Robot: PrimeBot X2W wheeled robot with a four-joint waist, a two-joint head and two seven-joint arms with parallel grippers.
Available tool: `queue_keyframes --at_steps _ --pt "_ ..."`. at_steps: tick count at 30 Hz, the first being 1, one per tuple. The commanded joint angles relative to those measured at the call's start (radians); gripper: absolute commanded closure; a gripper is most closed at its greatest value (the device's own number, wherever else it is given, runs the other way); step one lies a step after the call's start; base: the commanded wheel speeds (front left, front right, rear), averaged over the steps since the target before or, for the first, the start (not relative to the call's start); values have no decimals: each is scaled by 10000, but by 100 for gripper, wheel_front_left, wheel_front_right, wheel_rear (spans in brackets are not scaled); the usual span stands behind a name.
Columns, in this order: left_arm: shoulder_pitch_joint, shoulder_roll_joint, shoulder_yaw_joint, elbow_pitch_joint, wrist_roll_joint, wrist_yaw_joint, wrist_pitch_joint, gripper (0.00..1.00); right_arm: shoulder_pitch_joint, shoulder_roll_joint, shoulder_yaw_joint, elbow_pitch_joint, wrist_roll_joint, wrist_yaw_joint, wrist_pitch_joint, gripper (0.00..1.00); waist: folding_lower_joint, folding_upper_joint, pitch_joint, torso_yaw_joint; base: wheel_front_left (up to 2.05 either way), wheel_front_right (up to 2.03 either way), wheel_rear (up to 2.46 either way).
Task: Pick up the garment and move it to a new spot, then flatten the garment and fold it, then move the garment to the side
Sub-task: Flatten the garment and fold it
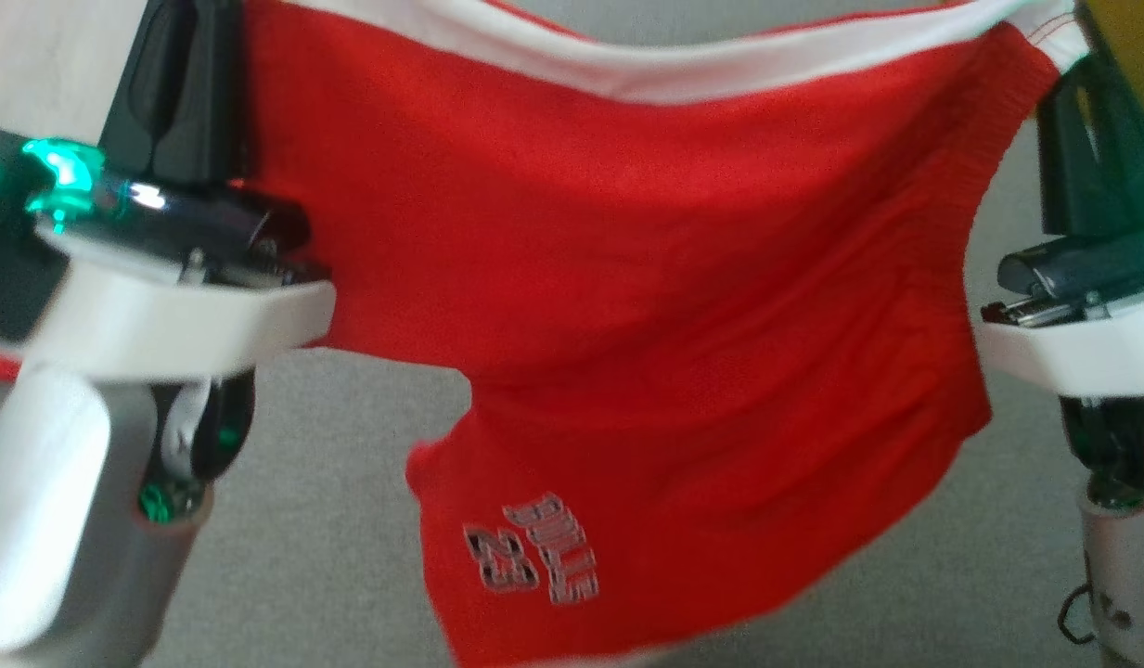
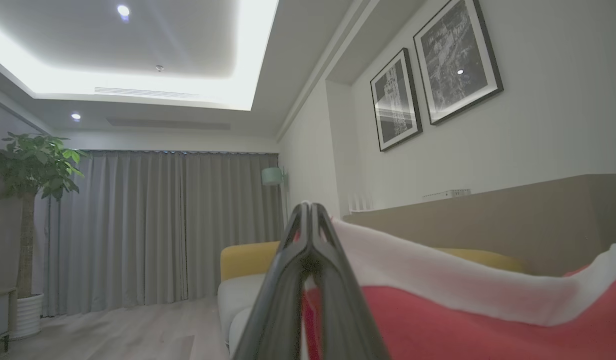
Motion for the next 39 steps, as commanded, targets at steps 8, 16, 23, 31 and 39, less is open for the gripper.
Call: queue_keyframes --at_steps 8,16,23,31,39 --pt "-2539 223 366 2233 -173 -691 88 100 -2805 -816 1087 2120 601 -7 33 100 1 -1 2392 -328 0 0 0" --pt "-6218 -347 527 5665 497 -1082 -1587 100 -7603 -87 1008 6350 -739 -7 -1787 100 1 -1 4046 -500 0 0 0" --pt "-6403 -1043 340 7017 317 -1268 -2608 100 -8367 590 849 8314 -2044 -7 -2799 100 1 -1 5086 -295 0 0 0" --pt "-4429 -1465 435 7369 -276 -1511 -3594 100 -6931 1021 884 8360 -1826 -7 -3038 100 1 -1 5408 -175 0 0 0" --pt "-2550 -1514 832 6141 -423 -1708 -3824 100 -5017 1162 1219 6703 -1388 -7 -3042 100 1 -1 4909 -80 0 0 0"
